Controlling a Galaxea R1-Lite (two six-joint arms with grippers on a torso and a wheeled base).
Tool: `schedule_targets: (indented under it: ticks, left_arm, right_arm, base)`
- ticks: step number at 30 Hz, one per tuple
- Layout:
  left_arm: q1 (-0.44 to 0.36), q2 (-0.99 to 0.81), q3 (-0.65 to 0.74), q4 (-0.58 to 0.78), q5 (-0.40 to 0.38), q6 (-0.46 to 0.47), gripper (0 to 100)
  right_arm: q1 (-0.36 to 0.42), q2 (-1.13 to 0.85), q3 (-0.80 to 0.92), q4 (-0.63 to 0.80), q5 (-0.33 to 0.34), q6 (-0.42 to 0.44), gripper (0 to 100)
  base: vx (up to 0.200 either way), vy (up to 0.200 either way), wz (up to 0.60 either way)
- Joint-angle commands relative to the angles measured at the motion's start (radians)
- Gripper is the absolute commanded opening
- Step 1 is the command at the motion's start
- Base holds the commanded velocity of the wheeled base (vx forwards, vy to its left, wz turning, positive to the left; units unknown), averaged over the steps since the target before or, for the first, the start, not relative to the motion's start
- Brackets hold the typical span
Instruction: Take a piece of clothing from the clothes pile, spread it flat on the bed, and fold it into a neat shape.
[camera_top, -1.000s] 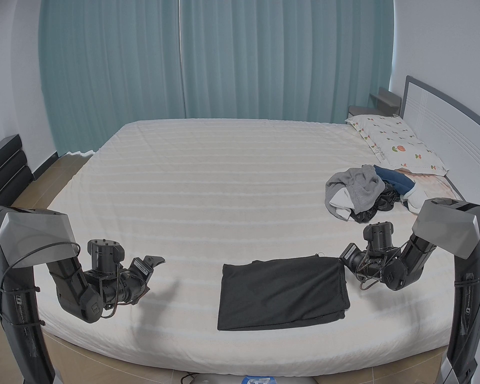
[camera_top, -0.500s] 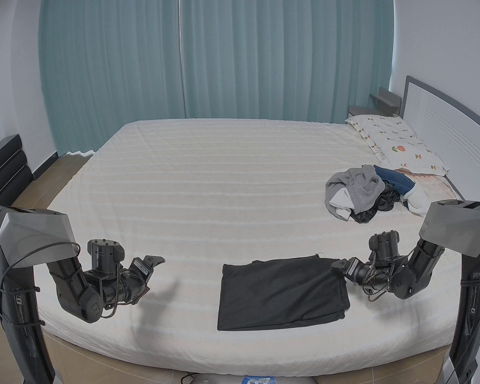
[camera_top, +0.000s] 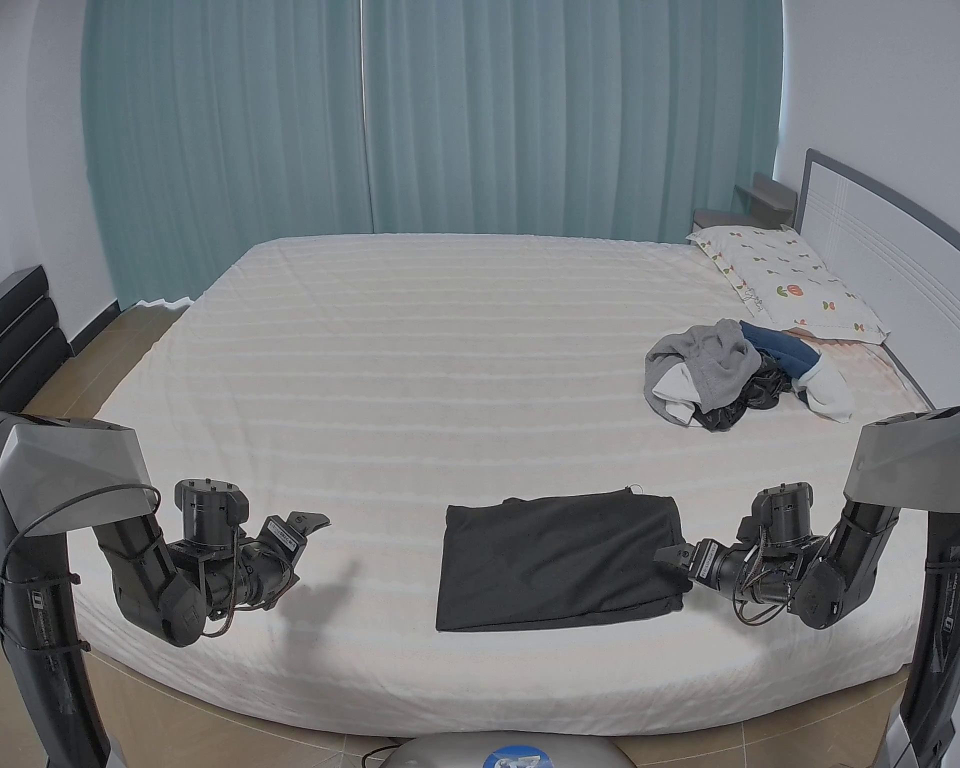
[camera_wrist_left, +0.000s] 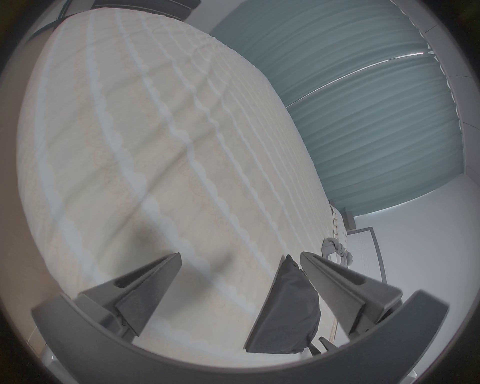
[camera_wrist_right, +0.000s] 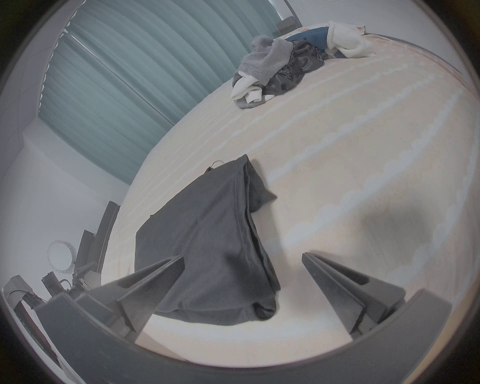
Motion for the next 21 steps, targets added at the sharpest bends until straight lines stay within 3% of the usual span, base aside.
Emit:
schedule_targets:
  ticks: [1, 8, 9, 21]
  left_arm:
    - [0.0, 0.001, 0.0, -0.001, 0.0, 0.002, 100]
    - [-0.001, 0.001, 0.0, -0.001, 0.0, 0.0, 100]
    - [0.0, 0.001, 0.0, -0.001, 0.0, 0.0, 100]
    - [0.0, 0.001, 0.0, -0.001, 0.0, 0.0, 100]
  right_arm:
    - [0.005, 0.012, 0.0, -0.003, 0.002, 0.002, 100]
    - [0.023, 0.033, -0.045, -0.006, 0.014, 0.014, 100]
    - [0.032, 0.042, -0.042, -0.006, 0.013, 0.012, 0]
    - [0.016, -0.001, 0.024, 0.007, 0.002, -0.047, 0]
  base:
    - [0.0, 0.0, 0.0]
    - [0.0, 0.0, 0.0]
    - [0.0, 0.0, 0.0]
    - [0.0, 0.0, 0.0]
